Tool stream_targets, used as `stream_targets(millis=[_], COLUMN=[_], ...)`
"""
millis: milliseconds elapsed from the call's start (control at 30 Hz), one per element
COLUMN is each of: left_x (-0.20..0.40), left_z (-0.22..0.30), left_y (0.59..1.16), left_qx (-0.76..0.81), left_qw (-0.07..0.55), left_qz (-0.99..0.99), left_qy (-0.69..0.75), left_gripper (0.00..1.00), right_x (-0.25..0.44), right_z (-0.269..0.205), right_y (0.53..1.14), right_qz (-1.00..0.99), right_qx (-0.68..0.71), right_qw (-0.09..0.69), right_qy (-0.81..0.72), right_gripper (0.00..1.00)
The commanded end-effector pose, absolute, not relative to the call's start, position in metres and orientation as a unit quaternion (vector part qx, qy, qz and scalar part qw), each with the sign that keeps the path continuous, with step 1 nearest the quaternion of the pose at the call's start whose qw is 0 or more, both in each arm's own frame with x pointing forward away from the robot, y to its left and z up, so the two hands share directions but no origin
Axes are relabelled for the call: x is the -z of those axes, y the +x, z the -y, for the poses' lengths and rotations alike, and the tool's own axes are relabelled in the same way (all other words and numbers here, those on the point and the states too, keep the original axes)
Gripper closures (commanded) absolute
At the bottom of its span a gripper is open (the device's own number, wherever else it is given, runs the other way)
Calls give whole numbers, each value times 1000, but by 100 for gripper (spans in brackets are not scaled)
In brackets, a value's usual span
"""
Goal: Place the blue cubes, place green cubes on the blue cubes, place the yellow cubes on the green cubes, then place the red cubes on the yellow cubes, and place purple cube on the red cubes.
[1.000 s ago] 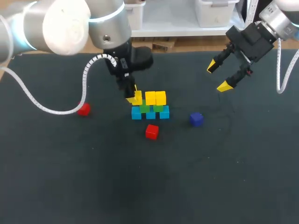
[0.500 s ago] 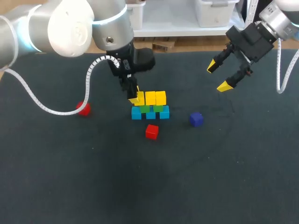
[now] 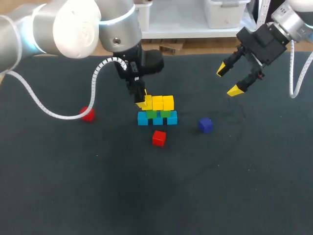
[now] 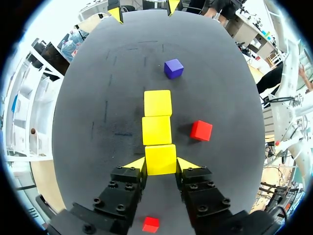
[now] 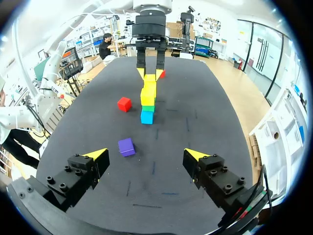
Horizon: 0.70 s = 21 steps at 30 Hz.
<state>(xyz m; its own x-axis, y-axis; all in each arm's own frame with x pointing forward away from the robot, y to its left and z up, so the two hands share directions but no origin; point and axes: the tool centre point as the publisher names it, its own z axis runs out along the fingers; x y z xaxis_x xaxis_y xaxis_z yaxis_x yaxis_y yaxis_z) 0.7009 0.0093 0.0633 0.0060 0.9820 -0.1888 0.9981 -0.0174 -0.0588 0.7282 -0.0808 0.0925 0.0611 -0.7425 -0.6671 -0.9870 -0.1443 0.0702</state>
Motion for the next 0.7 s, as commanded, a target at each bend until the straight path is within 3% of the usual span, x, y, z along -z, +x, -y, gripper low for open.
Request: stream_targets(millis=[33,700], left_x=[-63,-64], left_z=[-8,-9], left_y=[704,703], left_qx=[89,91], left_qw=[43,42], left_qz=[-698,-700], left_qy=[709,707], left_gripper=[100,100], right_x=[-92,-92], right_z=[81,81], right_y=[729,729], right_qz=[-619,-619], right_qx=[-293,-293], right_qw=[210,210], right_qy=[-698,-698], right_gripper=[0,0])
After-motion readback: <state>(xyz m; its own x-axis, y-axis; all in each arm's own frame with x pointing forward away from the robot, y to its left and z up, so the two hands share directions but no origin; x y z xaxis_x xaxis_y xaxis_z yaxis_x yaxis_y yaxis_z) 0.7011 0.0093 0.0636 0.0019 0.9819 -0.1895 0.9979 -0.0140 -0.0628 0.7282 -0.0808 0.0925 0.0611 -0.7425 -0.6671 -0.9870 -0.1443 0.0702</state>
